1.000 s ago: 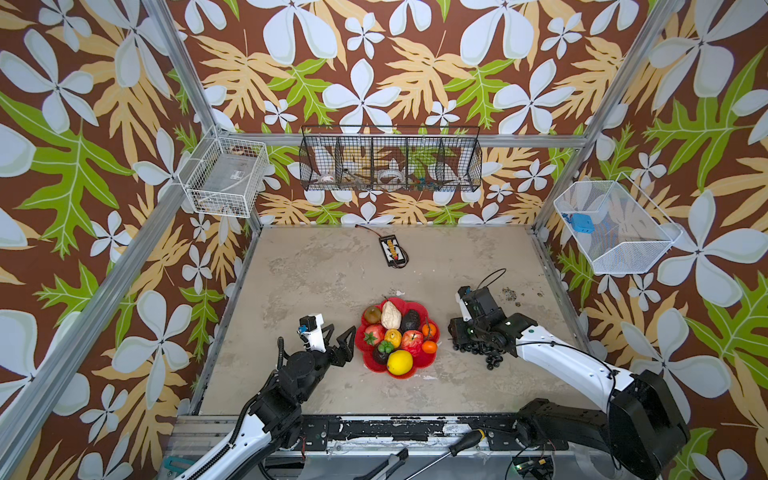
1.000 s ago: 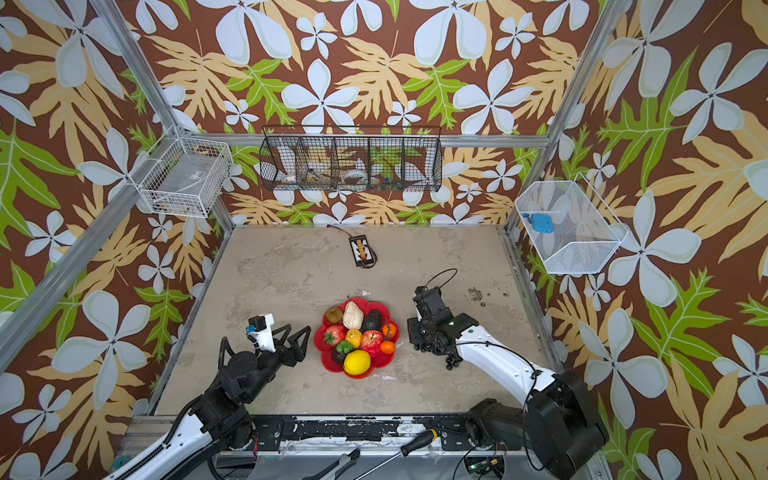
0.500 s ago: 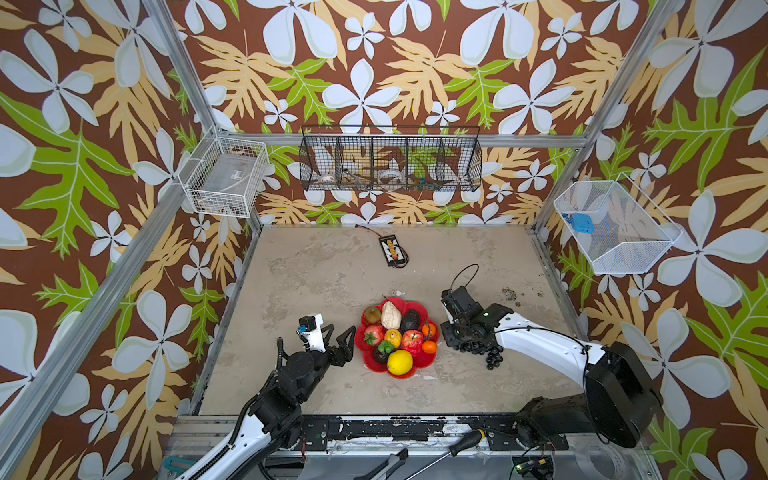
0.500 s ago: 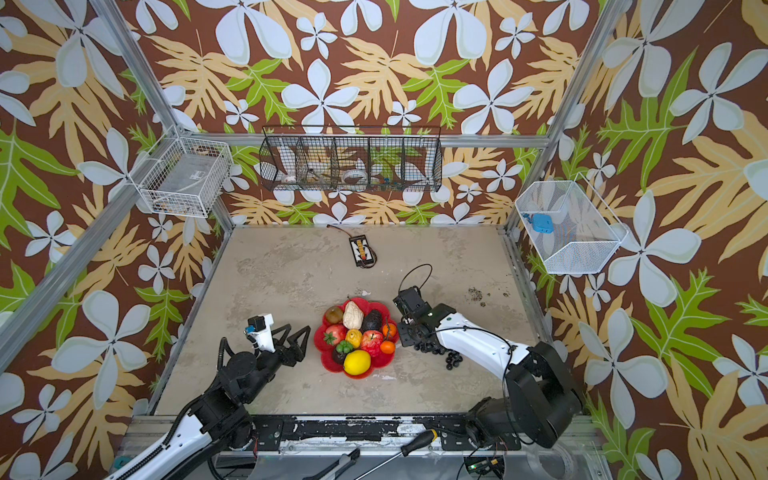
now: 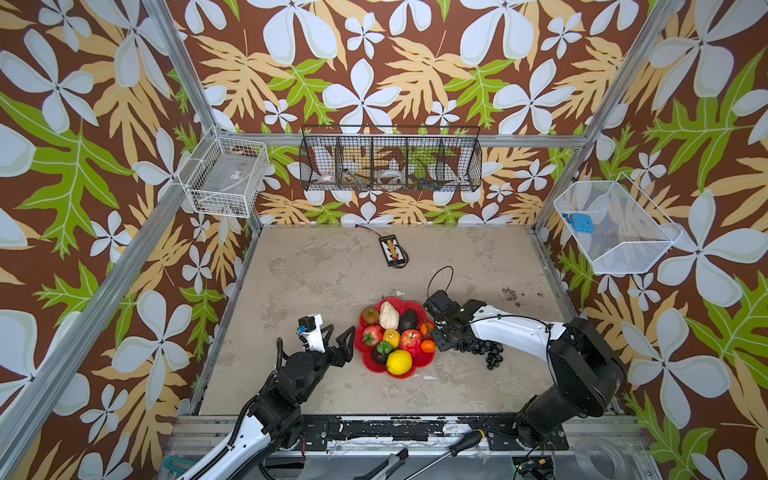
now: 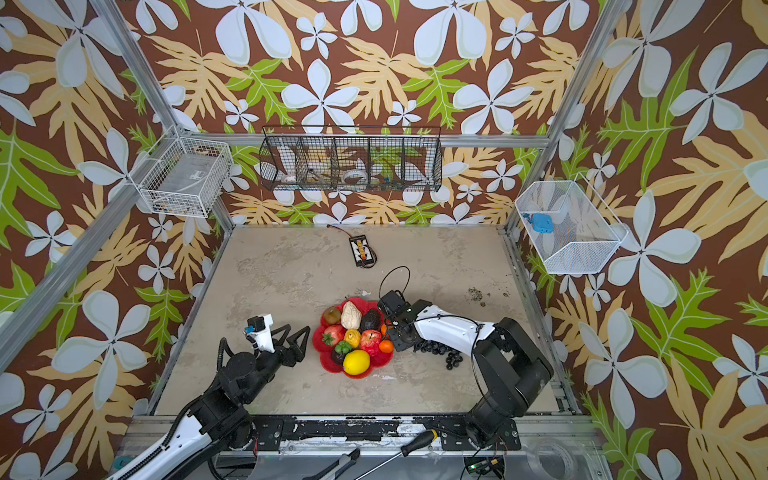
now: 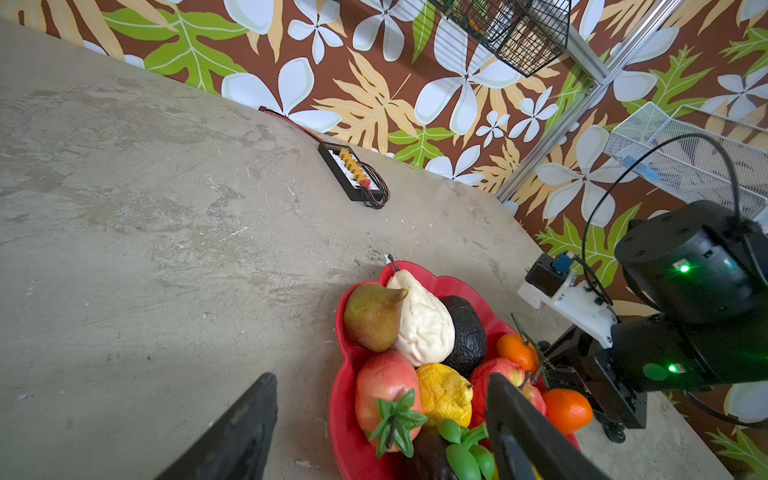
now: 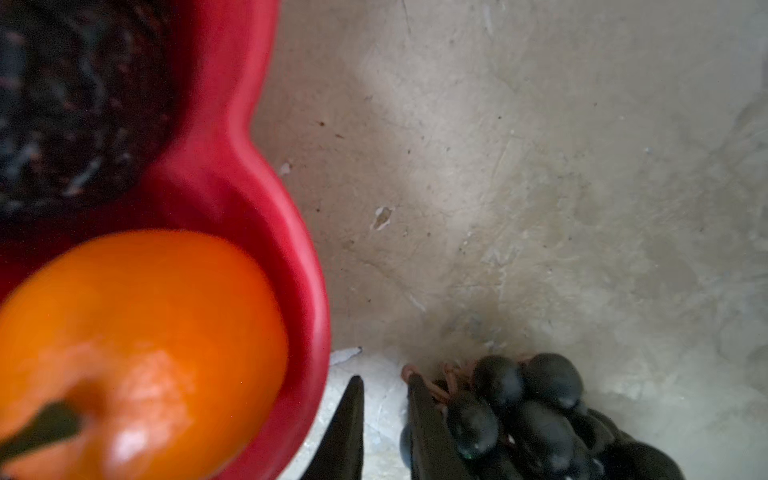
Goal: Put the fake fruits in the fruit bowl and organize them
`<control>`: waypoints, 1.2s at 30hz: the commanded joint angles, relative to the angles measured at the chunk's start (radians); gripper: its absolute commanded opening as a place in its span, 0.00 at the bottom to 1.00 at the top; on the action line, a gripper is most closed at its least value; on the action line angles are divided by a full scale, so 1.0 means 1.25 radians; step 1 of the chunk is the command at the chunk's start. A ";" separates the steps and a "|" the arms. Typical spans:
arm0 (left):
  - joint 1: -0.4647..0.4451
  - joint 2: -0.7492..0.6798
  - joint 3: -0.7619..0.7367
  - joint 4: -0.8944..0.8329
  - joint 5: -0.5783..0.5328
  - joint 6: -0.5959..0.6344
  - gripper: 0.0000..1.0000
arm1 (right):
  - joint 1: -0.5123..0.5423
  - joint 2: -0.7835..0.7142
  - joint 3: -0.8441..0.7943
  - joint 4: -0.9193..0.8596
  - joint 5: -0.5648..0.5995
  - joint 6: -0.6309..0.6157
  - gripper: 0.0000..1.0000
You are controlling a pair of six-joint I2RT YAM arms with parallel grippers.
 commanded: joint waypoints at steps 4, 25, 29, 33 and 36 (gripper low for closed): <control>0.001 -0.002 0.004 0.007 -0.005 -0.003 0.80 | 0.002 0.028 0.016 -0.033 0.075 -0.016 0.21; 0.001 0.001 0.003 0.008 -0.005 -0.003 0.80 | 0.029 0.103 0.056 -0.105 0.216 -0.027 0.21; 0.001 0.001 0.003 0.007 -0.005 -0.003 0.81 | 0.034 0.120 0.070 -0.129 0.241 -0.025 0.20; 0.001 0.001 0.003 0.009 -0.004 -0.003 0.80 | 0.045 0.120 0.079 -0.134 0.248 -0.030 0.19; 0.001 0.001 0.003 0.010 -0.005 -0.003 0.81 | 0.048 0.104 0.087 -0.132 0.243 -0.033 0.23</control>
